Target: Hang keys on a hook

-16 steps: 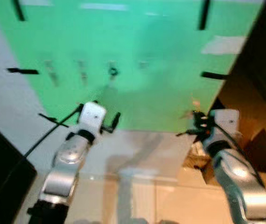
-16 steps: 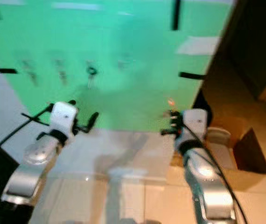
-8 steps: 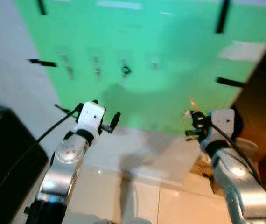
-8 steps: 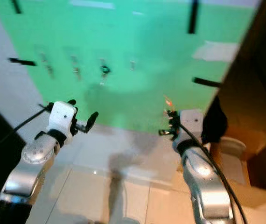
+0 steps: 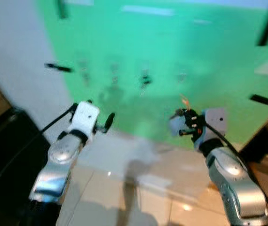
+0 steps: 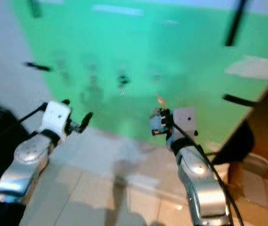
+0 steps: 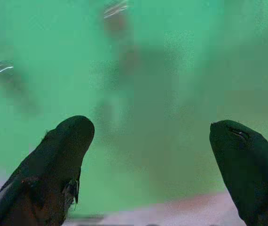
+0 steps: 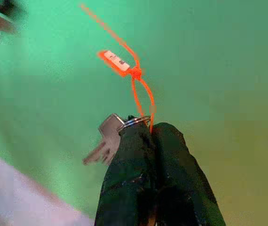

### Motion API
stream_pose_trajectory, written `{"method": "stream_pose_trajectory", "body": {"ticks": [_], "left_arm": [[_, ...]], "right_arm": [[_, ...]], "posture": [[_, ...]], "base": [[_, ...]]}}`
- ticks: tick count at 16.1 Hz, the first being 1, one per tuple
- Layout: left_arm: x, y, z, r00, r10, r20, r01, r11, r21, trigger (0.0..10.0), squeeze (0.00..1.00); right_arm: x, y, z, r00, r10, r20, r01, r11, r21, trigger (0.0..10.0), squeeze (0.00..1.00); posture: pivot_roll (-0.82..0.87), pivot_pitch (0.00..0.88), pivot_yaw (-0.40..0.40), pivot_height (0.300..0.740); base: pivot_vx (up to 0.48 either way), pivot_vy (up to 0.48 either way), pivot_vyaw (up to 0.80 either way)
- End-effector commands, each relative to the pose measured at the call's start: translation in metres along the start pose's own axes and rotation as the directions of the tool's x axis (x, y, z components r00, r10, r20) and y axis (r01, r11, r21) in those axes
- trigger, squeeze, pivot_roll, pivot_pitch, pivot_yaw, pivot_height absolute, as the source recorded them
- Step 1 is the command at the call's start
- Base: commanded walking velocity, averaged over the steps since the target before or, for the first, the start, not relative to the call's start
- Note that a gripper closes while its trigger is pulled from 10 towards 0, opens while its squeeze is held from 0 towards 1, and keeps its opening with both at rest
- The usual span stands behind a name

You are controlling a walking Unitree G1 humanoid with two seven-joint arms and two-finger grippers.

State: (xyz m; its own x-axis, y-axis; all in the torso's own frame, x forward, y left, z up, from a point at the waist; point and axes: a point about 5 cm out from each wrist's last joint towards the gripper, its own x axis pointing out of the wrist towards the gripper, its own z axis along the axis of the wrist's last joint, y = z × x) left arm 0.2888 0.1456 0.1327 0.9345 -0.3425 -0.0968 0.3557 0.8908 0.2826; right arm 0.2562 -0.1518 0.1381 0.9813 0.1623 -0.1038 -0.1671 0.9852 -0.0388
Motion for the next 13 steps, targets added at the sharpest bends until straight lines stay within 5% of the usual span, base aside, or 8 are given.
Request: {"method": "stream_pose_trajectory", "body": {"ticks": [1, 7, 11, 13], "left_arm": [[-0.003, 0.000, 0.000, 1.000, -0.021, 0.001, 0.021, 1.000, 0.023, 10.0, 0.00], [-0.012, -0.012, 0.008, 0.963, -0.263, 0.056, 0.263, 0.965, 0.006, 10.0, 0.00], [-0.015, -0.013, 0.008, 0.933, -0.356, 0.043, 0.356, 0.934, 0.016, 10.0, 0.00], [-0.016, -0.013, 0.008, 0.925, -0.379, 0.038, 0.379, 0.925, 0.016, 10.0, 0.00]], "right_arm": [[0.000, 0.001, 0.005, 1.000, 0.002, 0.022, -0.002, 1.000, -0.018, 10.0, 0.00], [0.006, 0.000, 0.021, 0.997, 0.012, 0.070, 0.002, 0.981, -0.193, 10.0, 0.00], [0.022, -0.004, 0.030, 0.995, -0.066, 0.072, 0.091, 0.896, -0.434, 10.0, 0.00], [0.031, -0.001, 0.038, 0.994, -0.065, 0.092, 0.100, 0.883, -0.458, 10.0, 0.00]], "posture": [[-0.06, 0.000, 0.030, 0.740], [-0.06, 0.000, 0.028, 0.740], [-0.05, 0.000, 0.039, 0.740], [-0.05, 0.000, 0.044, 0.740]], "base": [[0.000, 0.000, 0.00], [0.000, 0.000, 0.00], [0.000, 0.000, 0.00], [0.000, 0.000, 0.00]]}}
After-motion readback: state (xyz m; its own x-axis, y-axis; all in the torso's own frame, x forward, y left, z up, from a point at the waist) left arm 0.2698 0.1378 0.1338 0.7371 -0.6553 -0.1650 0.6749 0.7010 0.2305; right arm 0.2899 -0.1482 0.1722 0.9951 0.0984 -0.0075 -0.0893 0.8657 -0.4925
